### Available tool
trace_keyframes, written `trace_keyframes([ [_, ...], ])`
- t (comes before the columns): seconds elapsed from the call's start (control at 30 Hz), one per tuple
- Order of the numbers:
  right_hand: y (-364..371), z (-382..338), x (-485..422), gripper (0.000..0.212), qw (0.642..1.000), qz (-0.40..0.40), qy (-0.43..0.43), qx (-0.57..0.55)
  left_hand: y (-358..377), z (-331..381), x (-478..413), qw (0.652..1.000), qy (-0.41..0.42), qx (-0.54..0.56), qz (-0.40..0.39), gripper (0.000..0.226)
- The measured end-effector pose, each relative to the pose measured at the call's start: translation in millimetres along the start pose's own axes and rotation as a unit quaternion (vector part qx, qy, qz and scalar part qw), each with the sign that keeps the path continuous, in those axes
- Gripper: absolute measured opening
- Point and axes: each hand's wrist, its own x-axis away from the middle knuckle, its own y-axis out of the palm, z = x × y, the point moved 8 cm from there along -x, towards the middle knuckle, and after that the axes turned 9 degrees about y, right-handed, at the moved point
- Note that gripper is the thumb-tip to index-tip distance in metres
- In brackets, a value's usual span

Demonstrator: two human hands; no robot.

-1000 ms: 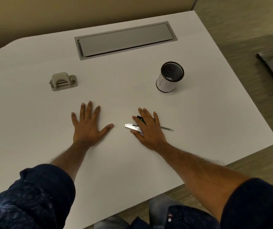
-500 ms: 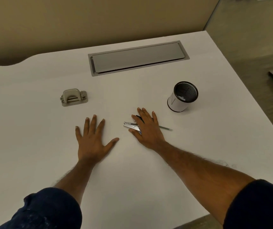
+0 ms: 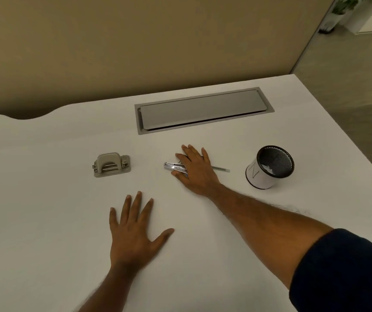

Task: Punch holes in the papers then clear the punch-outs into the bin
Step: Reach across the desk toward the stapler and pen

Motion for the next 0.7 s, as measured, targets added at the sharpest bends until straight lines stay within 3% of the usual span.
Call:
trace_keyframes([
  [0.5,-1.8,-6.0,-22.1,0.06,0.999,0.049,-0.005,0.011,-3.0,0.3,-1.0,1.0,-0.001,0.005,0.002,0.087],
  [0.7,-5.3,-4.0,-18.6,0.074,0.997,0.07,0.007,0.027,-1.2,-1.8,-1.5,1.0,-0.005,0.001,0.003,0.088],
])
